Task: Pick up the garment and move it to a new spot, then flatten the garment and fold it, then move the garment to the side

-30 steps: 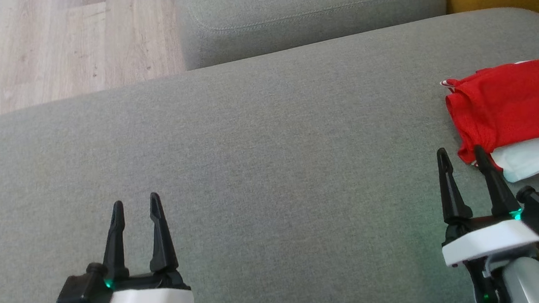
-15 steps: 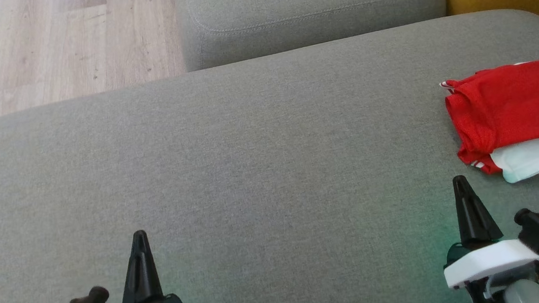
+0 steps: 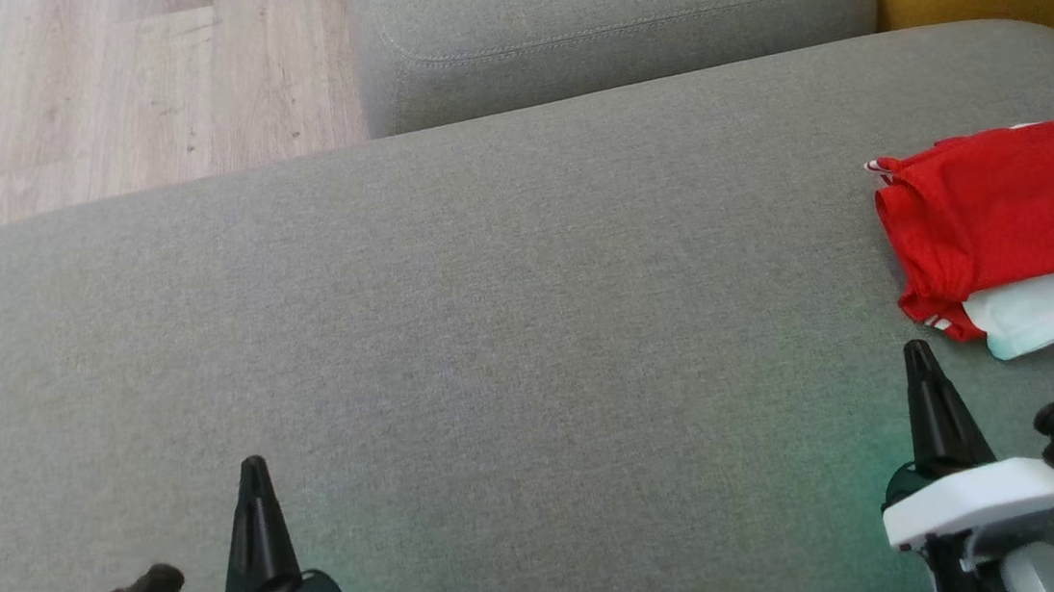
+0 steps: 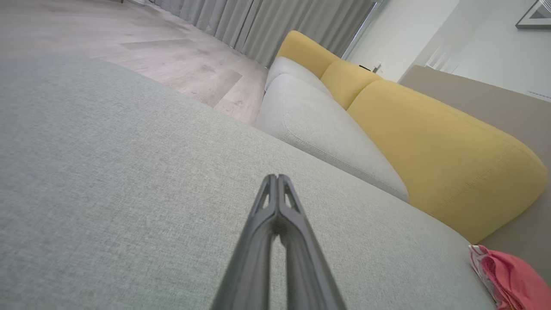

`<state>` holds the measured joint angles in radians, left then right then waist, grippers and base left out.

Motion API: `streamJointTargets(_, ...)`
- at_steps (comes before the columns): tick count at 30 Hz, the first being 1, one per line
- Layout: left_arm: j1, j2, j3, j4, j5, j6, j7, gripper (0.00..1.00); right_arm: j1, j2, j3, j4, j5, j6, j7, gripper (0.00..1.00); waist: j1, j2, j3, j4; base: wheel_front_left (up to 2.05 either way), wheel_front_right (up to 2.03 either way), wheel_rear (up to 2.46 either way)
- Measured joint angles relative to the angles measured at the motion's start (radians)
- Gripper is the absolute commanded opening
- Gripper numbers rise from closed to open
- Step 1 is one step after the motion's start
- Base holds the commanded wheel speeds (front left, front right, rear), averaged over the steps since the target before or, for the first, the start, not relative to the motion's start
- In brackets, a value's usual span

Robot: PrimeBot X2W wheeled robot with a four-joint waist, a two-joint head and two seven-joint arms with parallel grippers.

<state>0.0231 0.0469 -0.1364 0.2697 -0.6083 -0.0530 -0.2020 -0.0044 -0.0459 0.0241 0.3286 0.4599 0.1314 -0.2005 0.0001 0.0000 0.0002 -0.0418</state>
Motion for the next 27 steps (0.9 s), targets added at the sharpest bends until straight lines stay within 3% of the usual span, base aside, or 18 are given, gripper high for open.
streamJointTargets(27, -0.019, 0.0, 0.049, 0.0, -0.253, -0.018, 0.079, 0.0, -0.007, 0.0, -0.032, -0.011, 0.293, 0.0, 0.074, 0.0, 0.0, 0.0, 0.001, 0.011, 0.0, 0.0, 0.0)
